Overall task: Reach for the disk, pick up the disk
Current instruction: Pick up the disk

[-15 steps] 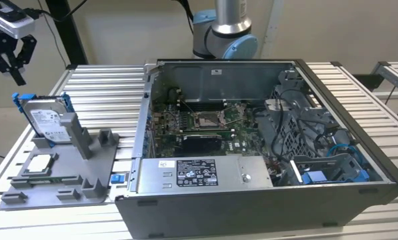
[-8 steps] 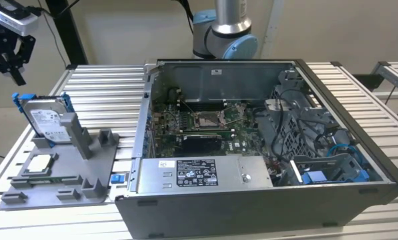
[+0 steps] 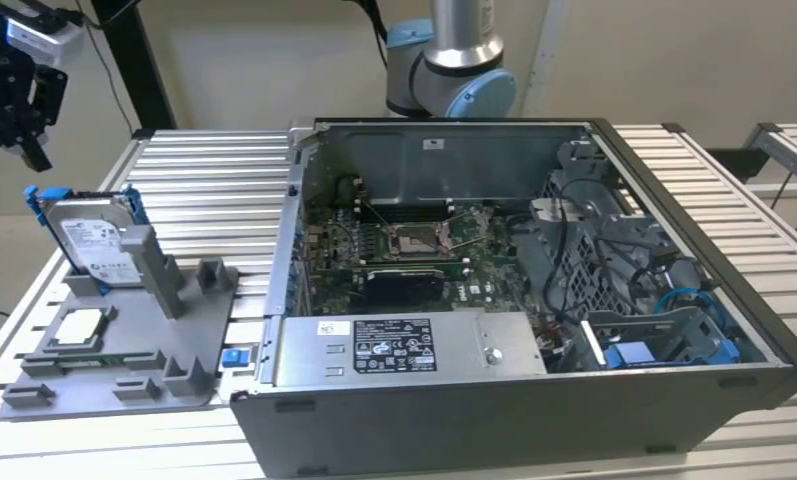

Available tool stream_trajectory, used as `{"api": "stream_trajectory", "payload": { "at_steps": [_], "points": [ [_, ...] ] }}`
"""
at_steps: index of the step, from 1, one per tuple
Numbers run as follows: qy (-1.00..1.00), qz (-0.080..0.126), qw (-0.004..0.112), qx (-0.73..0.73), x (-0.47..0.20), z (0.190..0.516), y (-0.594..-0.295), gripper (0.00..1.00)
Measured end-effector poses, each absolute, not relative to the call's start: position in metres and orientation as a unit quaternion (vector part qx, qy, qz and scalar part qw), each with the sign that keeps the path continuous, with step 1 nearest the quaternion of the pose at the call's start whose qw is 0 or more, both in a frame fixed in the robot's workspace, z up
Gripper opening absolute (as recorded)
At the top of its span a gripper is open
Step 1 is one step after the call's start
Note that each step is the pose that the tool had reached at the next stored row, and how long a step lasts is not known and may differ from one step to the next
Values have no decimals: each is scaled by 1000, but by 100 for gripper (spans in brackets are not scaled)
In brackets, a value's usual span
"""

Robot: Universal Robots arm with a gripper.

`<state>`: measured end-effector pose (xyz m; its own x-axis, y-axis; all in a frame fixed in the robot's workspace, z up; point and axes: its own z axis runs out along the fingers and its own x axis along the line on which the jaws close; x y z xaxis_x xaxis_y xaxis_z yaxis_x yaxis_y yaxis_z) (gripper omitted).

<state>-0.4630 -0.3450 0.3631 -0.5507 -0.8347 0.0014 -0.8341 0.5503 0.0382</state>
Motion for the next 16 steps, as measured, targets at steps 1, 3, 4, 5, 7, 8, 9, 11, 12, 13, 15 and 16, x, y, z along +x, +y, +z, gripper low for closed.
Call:
{"api": "stream_trajectory", "payload": {
  "at_steps": [1,3,4,5,7,8,9,11,12,13,15,16],
  "points": [
    [-876,-16,10,482,-463,363,-345,0],
    [-867,-16,10,497,-463,363,-345,0],
    [-863,-16,10,505,-463,363,-345,0],
    [-858,-16,10,513,-463,363,-345,0],
    [-848,-16,11,529,-463,363,-345,0],
    [-844,-16,11,537,-463,363,-345,0],
    [-839,-16,11,544,-463,363,-345,0],
    [-829,-15,11,559,-463,363,-345,0],
    [-824,-15,11,567,-463,363,-345,0],
    [-819,-15,12,574,-463,363,-345,0],
    [-808,-15,12,589,-463,363,-345,0],
    [-803,-15,12,596,-463,363,-345,0]
  ]
}}
